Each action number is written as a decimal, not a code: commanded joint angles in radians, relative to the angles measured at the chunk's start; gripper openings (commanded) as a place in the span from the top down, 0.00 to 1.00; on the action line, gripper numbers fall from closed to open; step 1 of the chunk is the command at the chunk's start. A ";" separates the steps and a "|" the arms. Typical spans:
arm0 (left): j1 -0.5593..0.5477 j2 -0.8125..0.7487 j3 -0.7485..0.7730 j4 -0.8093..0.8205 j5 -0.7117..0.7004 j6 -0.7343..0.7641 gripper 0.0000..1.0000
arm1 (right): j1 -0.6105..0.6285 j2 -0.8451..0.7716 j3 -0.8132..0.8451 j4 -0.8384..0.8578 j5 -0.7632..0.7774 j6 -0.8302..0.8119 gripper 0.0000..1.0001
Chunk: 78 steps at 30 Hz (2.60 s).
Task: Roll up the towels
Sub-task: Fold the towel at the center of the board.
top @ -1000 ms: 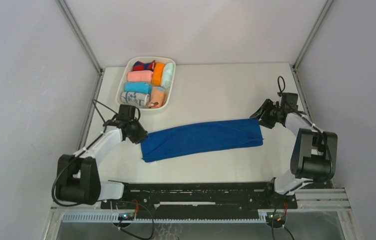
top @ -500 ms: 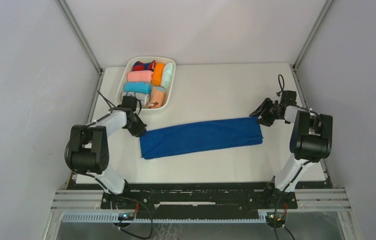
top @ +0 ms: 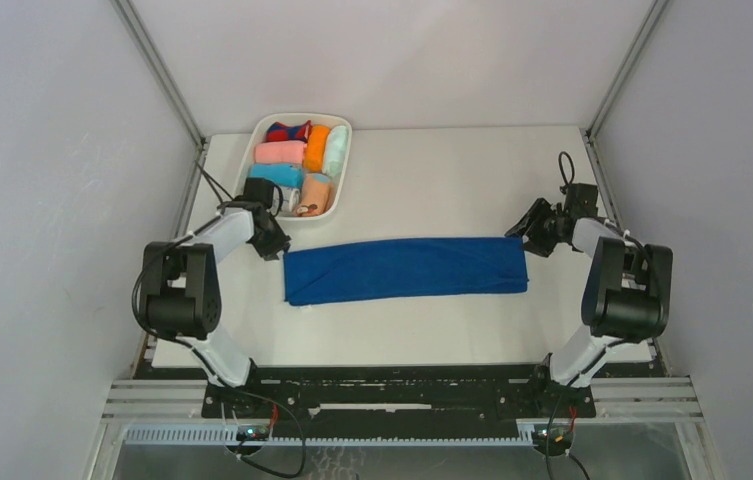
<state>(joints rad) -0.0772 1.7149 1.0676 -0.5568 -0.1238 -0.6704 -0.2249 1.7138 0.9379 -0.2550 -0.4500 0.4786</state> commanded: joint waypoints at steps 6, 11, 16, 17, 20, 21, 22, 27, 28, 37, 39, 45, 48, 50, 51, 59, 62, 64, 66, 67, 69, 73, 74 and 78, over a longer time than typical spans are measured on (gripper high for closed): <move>-0.094 -0.319 -0.082 -0.010 0.007 0.037 0.58 | 0.131 -0.322 -0.069 -0.102 0.132 -0.078 0.46; -0.156 -0.447 -0.181 -0.024 0.026 0.022 0.55 | 0.242 -0.495 -0.151 -0.165 0.326 -0.025 0.47; -0.261 -0.558 -0.276 -0.031 -0.018 0.003 0.51 | 0.315 -0.653 -0.284 -0.147 0.458 0.098 0.46; -0.285 -0.570 -0.288 -0.032 -0.035 0.003 0.50 | 0.321 -0.668 -0.308 -0.140 0.457 0.122 0.46; -0.347 -0.590 -0.308 -0.036 -0.079 0.003 0.49 | 0.343 -0.688 -0.370 -0.123 0.454 0.193 0.48; -0.369 -0.593 -0.308 -0.035 -0.093 0.004 0.48 | 0.352 -0.692 -0.387 -0.111 0.457 0.211 0.49; -0.389 -0.591 -0.308 -0.035 -0.109 0.006 0.48 | 0.360 -0.689 -0.401 -0.099 0.464 0.226 0.50; -0.479 -0.562 -0.296 -0.031 -0.161 0.037 0.42 | 0.382 -0.617 -0.425 -0.027 0.446 0.287 0.55; -0.491 -0.561 -0.294 -0.031 -0.174 0.042 0.40 | 0.386 -0.603 -0.429 -0.013 0.441 0.299 0.55; -0.519 -0.592 -0.297 -0.006 -0.196 0.070 0.30 | 0.402 -0.564 -0.468 0.071 0.472 0.373 0.59; -0.518 -0.589 -0.294 -0.006 -0.197 0.072 0.30 | 0.404 -0.553 -0.468 0.080 0.473 0.379 0.60; -0.522 -0.574 -0.292 0.000 -0.184 0.069 0.30 | 0.413 -0.522 -0.471 0.102 0.488 0.393 0.61; -0.526 -0.572 -0.292 0.001 -0.183 0.070 0.30 | 0.416 -0.501 -0.475 0.120 0.492 0.399 0.61; -0.526 -0.574 -0.294 0.000 -0.182 0.070 0.30 | 0.417 -0.487 -0.475 0.127 0.491 0.405 0.62; -0.527 -0.576 -0.295 0.000 -0.181 0.071 0.30 | 0.418 -0.484 -0.474 0.129 0.489 0.408 0.63; -0.530 -0.571 -0.295 0.000 -0.178 0.071 0.30 | 0.423 -0.522 -0.475 0.101 0.498 0.418 0.75; -0.532 -0.566 -0.293 0.001 -0.179 0.073 0.30 | 0.424 -0.565 -0.474 0.074 0.499 0.415 0.86; -0.533 -0.564 -0.293 0.000 -0.180 0.074 0.30 | 0.423 -0.595 -0.475 0.055 0.499 0.409 0.91; -0.533 -0.562 -0.295 -0.003 -0.181 0.074 0.30 | 0.421 -0.620 -0.475 0.036 0.497 0.403 0.96; -0.533 -0.561 -0.296 -0.003 -0.183 0.074 0.30 | 0.419 -0.631 -0.475 0.024 0.492 0.397 0.98; -0.533 -0.558 -0.297 -0.006 -0.183 0.073 0.30 | 0.413 -0.644 -0.475 0.007 0.483 0.391 0.99; -0.533 -0.546 -0.296 -0.019 -0.195 0.080 0.30 | 0.403 -0.644 -0.474 -0.016 0.465 0.376 1.00; -0.533 -0.544 -0.296 -0.022 -0.199 0.080 0.30 | 0.402 -0.642 -0.475 -0.021 0.463 0.374 1.00; -0.533 -0.535 -0.302 -0.034 -0.221 0.060 0.29 | 0.391 -0.637 -0.496 -0.010 0.460 0.370 1.00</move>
<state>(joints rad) -0.6033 1.1751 0.7681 -0.5888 -0.3031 -0.6113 0.1795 1.0824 0.4603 -0.2653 0.0147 0.8700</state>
